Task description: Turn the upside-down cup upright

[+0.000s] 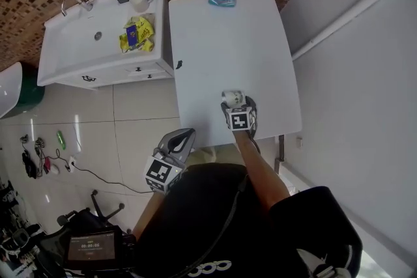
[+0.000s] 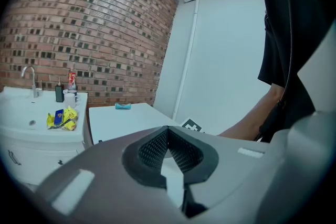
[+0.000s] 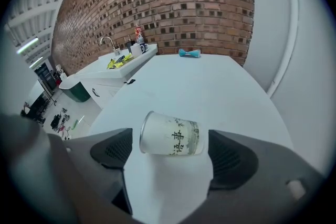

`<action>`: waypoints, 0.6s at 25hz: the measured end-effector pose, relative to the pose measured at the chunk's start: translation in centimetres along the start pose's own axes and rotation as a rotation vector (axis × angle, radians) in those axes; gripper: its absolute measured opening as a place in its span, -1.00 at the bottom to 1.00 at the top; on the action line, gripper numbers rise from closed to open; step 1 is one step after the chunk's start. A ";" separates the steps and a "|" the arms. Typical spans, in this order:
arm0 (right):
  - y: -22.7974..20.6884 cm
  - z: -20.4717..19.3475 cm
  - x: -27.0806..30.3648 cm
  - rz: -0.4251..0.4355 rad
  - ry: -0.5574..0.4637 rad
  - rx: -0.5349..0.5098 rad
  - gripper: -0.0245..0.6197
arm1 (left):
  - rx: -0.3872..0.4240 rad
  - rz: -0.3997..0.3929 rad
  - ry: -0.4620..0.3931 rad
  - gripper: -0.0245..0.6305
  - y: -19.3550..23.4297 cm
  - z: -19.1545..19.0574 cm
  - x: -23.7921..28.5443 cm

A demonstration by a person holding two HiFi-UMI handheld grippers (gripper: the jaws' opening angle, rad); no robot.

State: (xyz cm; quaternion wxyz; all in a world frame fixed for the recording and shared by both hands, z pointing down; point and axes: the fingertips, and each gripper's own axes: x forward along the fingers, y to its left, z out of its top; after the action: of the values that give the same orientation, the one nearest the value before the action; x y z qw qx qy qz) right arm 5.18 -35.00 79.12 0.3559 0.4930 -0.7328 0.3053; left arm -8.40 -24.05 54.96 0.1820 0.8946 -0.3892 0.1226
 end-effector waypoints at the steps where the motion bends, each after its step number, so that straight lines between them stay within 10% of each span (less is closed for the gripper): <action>1: -0.1 -0.1 0.4 0.000 0.007 0.006 0.41 | -0.001 0.005 0.003 -0.88 0.2 0.0 0.0; 15: -1.0 -1.1 0.4 0.037 0.009 0.132 0.34 | 0.009 0.020 0.024 -0.88 0.9 -0.2 0.2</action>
State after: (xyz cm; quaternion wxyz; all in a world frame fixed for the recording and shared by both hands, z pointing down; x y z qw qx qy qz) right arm 6.23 -34.60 80.14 0.3202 0.5005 -0.7184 0.3617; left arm -8.95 -24.73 55.44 0.1812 0.8900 -0.3954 0.1370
